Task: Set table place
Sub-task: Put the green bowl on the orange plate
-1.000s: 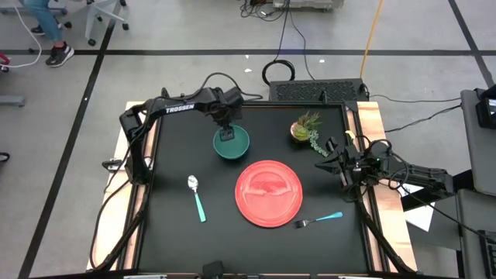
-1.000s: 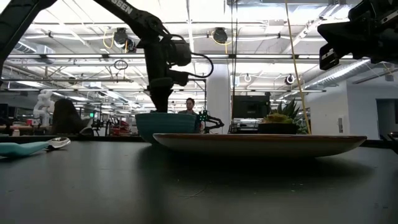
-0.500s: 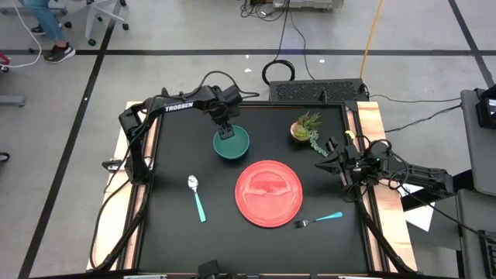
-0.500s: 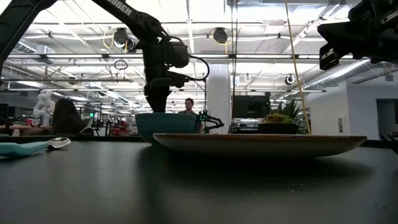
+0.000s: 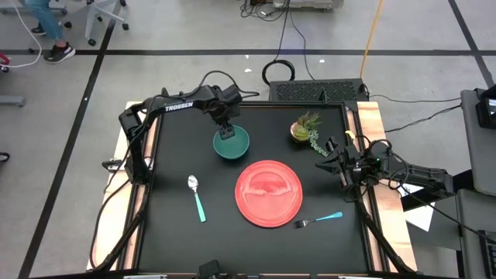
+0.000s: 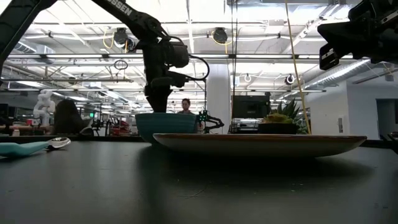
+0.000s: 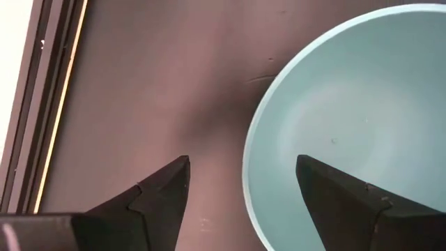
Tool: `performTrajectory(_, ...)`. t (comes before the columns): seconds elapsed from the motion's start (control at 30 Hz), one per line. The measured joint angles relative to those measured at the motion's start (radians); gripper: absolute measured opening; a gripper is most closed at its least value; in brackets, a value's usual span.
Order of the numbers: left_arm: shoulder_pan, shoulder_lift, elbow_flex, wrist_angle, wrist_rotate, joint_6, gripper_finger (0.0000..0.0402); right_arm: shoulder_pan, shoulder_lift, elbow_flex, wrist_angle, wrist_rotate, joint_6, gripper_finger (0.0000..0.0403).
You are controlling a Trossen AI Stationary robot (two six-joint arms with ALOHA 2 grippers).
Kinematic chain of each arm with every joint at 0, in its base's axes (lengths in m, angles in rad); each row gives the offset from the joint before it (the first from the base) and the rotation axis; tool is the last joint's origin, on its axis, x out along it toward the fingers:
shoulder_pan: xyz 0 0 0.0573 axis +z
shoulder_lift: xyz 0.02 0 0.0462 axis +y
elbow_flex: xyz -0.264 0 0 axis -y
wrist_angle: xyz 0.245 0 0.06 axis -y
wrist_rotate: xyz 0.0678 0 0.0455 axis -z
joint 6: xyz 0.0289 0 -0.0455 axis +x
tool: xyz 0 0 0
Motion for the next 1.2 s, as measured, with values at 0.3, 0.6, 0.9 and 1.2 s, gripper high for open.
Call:
performTrajectory(0.3, -0.027, 0.000, 0.000, 0.009, 0.025, -0.009, 0.0268, 0.000, 0.000, 0.000, 0.000, 0.000, 0.000, 0.0000)
performTrajectory(0.6, -0.029, 0.000, 0.000, 0.010, -0.007, -0.044, 0.0269, 0.000, 0.000, 0.000, 0.000, 0.000, 0.014, 0.0000)
performTrajectory(0.9, -0.029, 0.000, 0.000, 0.002, 0.013, -0.067, 0.0269, 0.000, 0.000, 0.000, 0.000, 0.000, 0.018, 0.0000)
performTrajectory(1.2, -0.030, 0.001, 0.000, 0.011, 0.052, -0.062, 0.0269, 0.000, 0.000, 0.000, 0.000, 0.000, 0.019, 0.0000)
